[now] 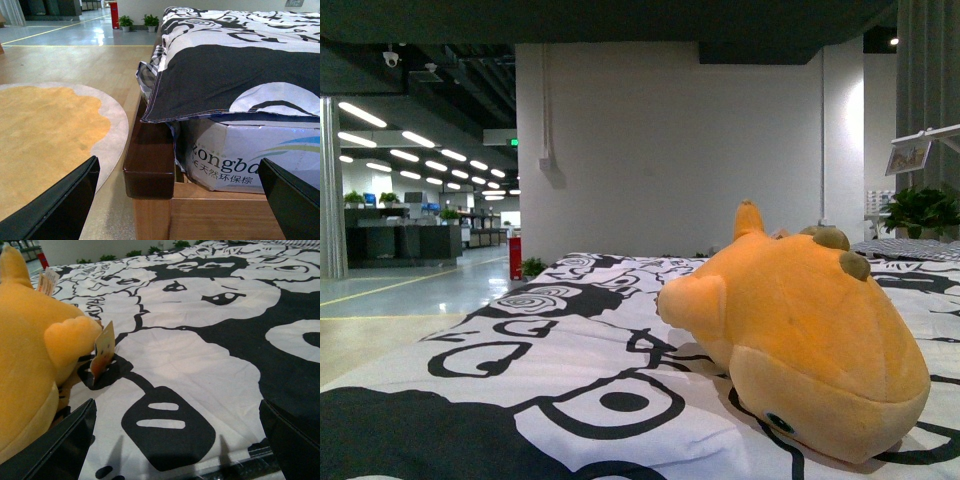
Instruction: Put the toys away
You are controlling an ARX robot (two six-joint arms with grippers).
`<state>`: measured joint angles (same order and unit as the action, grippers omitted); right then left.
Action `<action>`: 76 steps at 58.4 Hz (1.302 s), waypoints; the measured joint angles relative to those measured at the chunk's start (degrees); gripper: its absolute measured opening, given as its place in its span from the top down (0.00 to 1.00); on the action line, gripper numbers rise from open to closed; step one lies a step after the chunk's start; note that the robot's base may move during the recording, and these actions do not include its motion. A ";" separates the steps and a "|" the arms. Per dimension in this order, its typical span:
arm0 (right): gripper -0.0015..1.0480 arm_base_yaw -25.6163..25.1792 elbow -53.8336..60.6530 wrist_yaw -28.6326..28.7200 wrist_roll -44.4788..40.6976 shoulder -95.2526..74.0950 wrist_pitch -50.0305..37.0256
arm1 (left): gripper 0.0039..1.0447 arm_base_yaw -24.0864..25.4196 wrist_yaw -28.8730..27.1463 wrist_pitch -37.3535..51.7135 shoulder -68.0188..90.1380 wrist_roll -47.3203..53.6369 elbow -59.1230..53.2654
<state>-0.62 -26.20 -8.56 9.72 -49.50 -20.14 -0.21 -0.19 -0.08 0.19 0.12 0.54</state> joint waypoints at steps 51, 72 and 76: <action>0.06 3.39 -13.05 3.37 4.55 -9.46 8.72 | 0.06 0.00 0.00 0.00 0.00 0.00 0.00; 0.06 6.56 -15.91 10.95 6.10 -11.58 11.30 | 0.06 0.00 0.00 0.00 0.00 0.00 0.00; 0.06 7.78 -16.09 10.84 6.25 -12.26 11.30 | 0.06 0.00 0.00 0.00 0.00 0.00 0.00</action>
<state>7.16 -42.28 2.28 15.97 -61.76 -8.84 -0.21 -0.19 -0.08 0.19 0.12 0.54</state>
